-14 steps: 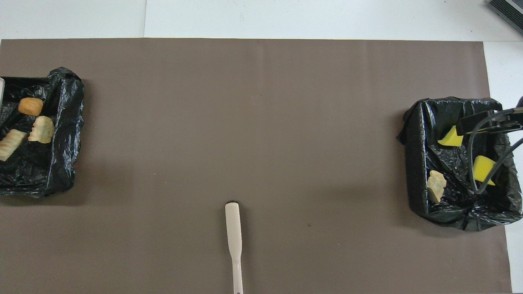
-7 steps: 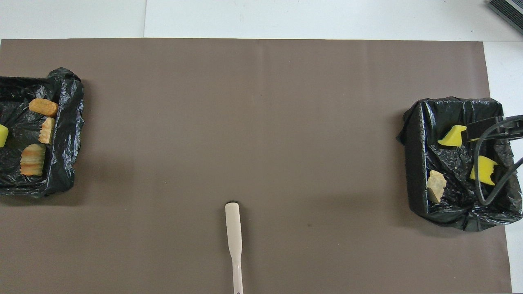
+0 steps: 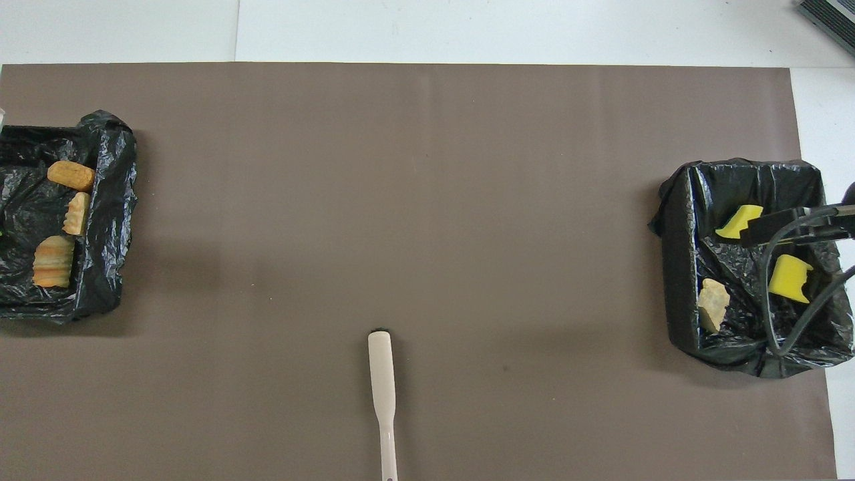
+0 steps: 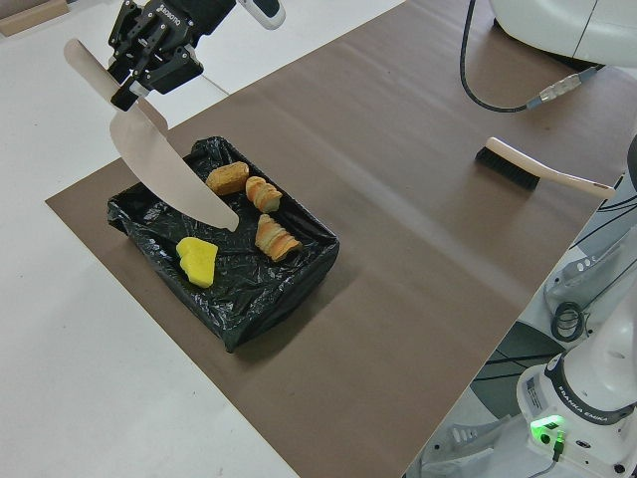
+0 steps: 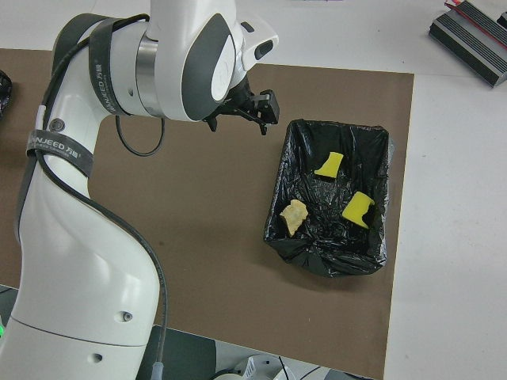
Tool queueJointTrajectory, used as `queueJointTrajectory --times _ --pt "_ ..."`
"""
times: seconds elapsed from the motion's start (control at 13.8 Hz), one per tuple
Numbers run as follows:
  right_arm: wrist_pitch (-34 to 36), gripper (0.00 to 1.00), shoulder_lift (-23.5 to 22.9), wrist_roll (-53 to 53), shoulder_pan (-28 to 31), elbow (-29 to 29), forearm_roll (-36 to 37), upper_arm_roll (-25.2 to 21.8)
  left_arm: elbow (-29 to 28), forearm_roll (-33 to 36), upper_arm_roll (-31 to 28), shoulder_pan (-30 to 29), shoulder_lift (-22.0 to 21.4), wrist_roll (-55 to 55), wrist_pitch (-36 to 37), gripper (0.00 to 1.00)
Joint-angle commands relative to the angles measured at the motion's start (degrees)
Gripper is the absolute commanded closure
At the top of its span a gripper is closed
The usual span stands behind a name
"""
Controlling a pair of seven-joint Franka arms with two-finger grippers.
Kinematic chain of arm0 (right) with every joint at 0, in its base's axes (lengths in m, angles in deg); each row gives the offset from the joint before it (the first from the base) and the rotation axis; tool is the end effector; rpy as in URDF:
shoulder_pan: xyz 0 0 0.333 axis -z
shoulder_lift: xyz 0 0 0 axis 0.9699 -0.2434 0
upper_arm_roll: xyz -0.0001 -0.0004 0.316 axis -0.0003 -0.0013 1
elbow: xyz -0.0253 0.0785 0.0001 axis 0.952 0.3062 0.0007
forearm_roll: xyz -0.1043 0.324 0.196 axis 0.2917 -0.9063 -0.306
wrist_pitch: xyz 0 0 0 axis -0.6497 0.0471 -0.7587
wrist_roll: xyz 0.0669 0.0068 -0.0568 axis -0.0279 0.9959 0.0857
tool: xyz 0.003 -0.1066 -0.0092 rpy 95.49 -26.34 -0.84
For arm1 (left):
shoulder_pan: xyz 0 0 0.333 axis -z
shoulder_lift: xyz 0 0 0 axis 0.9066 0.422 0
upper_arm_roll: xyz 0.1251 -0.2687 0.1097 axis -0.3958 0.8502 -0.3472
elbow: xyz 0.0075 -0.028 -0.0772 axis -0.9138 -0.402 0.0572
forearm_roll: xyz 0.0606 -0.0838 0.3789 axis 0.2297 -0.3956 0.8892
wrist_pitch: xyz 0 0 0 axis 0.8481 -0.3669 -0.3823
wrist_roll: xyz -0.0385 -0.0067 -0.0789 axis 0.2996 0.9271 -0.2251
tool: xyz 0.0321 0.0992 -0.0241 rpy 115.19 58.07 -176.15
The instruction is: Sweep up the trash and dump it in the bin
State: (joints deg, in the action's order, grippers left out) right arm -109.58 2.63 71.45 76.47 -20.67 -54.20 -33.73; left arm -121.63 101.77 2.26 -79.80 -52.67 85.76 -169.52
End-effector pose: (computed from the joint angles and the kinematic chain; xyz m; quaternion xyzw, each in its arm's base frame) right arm 0.5374 -0.0200 0.6249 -0.9997 -0.0195 0.0087 0.0135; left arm 0.6557 0.1722 0.5957 -0.6104 0.6652 0.2547 0.3464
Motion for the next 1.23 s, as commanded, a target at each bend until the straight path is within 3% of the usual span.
queueJointTrajectory --times 0.0,0.36,0.65,1.16 --pt "-0.44 0.0 0.99 -1.18 0.4 -1.04 0.52 0.23 0.27 -13.61 -1.01 0.44 -3.38 -7.05 2.34 1.0" --pt "-0.35 0.0 0.81 -0.83 0.41 -0.86 -0.35 0.23 -0.43 -27.44 -0.39 1.48 -5.32 -27.34 12.17 1.0" --pt "-0.26 0.0 0.81 -0.83 0.14 -0.86 -0.36 0.31 -3.32 -34.13 -0.22 5.61 -6.99 -48.18 13.85 1.0" --pt "-0.26 0.0 0.81 -0.83 0.32 -0.86 -0.36 0.23 -19.3 -48.11 -0.22 17.29 -16.47 -77.28 12.02 1.0"
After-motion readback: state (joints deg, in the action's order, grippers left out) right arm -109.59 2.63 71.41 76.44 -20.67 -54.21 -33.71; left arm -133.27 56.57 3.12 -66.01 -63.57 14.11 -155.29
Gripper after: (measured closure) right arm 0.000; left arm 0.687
